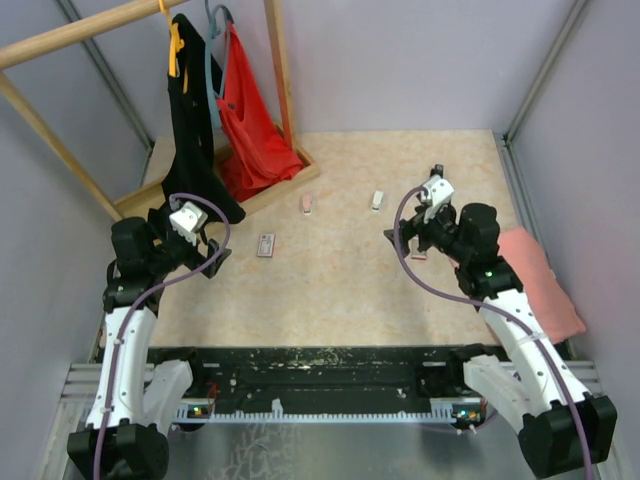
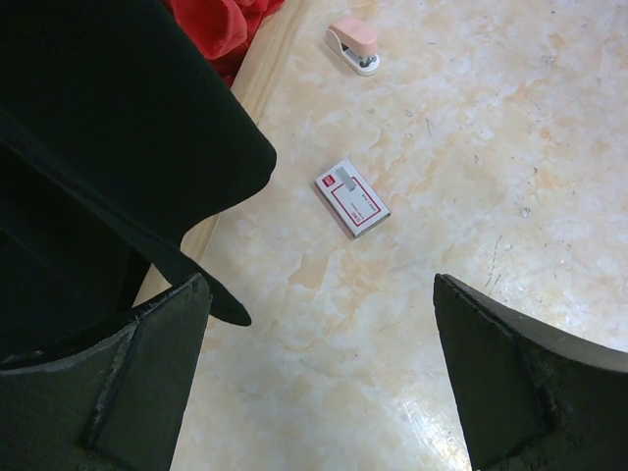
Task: Unload the staples from the stapler
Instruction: Pick up the stapler from the center of the board.
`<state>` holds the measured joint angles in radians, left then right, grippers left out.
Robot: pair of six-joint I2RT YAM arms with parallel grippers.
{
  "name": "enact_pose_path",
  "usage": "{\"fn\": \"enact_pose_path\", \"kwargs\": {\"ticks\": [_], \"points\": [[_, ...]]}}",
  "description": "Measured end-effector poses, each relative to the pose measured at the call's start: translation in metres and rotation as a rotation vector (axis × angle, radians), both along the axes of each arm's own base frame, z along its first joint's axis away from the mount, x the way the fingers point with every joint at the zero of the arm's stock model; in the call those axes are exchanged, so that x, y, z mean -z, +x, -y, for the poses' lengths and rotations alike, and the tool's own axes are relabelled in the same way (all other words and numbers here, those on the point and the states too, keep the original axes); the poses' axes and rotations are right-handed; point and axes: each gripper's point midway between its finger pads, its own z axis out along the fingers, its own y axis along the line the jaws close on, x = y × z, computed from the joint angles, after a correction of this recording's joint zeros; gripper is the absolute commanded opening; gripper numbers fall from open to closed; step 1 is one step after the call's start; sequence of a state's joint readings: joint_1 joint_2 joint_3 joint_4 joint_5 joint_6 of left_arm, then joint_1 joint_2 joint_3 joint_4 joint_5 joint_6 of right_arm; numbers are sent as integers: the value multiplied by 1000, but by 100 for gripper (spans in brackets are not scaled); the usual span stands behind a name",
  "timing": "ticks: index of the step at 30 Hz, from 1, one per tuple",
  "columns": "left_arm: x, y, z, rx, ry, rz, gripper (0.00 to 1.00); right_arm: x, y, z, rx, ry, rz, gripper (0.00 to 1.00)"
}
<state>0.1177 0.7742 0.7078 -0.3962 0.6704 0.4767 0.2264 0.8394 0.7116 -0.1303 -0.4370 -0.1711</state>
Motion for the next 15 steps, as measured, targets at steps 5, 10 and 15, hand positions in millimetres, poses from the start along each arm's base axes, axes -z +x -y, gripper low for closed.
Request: {"fn": "enact_pose_path", "kwargs": {"ticks": [5, 10, 15], "points": [[0, 0, 0, -1, 1, 0, 100, 14, 14, 9, 82, -15, -46, 98], [1, 0, -1, -6, 3, 0, 100, 33, 33, 26, 206, -51, -110, 97], [3, -1, -1, -8, 3, -5, 100, 38, 57, 42, 339, -77, -158, 95]]}}
